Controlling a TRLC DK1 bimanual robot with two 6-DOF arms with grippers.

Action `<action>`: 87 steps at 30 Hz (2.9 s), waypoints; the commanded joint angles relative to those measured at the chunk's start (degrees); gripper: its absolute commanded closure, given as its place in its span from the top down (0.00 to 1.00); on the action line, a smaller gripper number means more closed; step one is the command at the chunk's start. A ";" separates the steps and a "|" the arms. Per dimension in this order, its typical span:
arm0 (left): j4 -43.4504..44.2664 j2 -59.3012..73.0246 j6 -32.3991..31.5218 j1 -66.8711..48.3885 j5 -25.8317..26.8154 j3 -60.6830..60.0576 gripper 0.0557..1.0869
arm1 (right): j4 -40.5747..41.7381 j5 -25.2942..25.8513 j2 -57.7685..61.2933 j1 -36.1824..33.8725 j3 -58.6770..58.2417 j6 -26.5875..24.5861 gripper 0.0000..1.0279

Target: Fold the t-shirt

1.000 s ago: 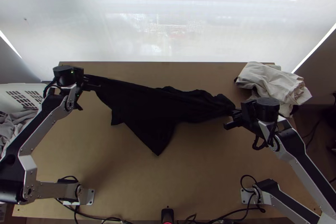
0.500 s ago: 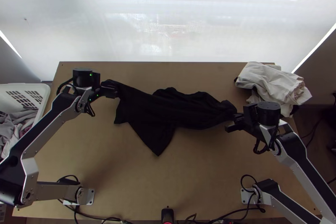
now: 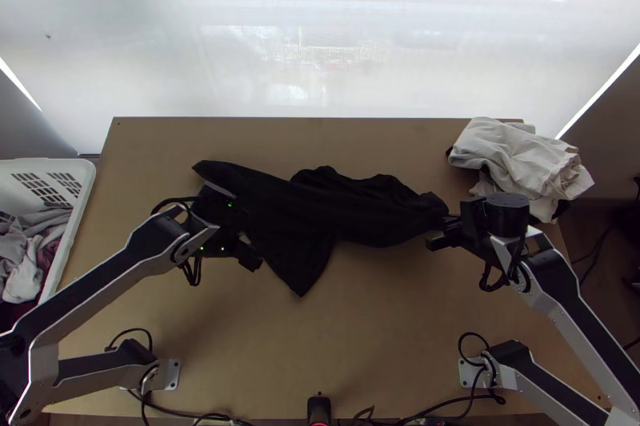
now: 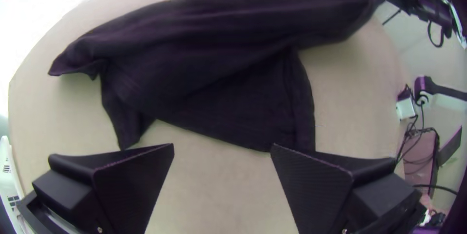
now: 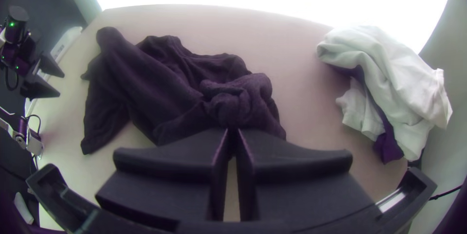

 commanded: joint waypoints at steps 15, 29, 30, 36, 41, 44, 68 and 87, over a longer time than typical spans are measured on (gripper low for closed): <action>1.83 17.76 0.41 -20.68 0.26 6.86 0.94 | 0.15 0.10 2.06 -1.39 1.30 0.02 0.03; 4.56 22.25 2.17 -22.00 0.08 5.46 0.67 | 0.23 0.10 2.59 -1.30 2.26 -0.15 0.03; 4.56 22.25 2.35 -22.00 0.17 5.54 0.62 | 0.15 0.10 2.50 -1.30 2.17 -0.15 0.03; 4.12 22.25 3.40 -22.00 0.70 6.69 0.24 | 0.23 0.10 2.06 -1.30 1.38 -0.15 0.03; 1.31 21.28 4.89 -21.04 0.61 7.92 0.03 | 0.23 0.10 1.71 -1.21 1.56 -0.15 0.03; -1.51 19.17 5.69 -17.96 0.61 9.94 0.03 | 0.15 0.10 1.27 -1.30 2.70 -0.07 0.03; -13.64 0.54 13.42 14.65 -10.20 48.61 0.03 | 0.23 4.67 -3.65 -3.15 20.90 -4.46 0.03; -8.45 -6.76 14.30 15.26 -26.99 65.75 0.03 | 4.45 6.17 -11.65 -2.53 29.24 -13.95 0.02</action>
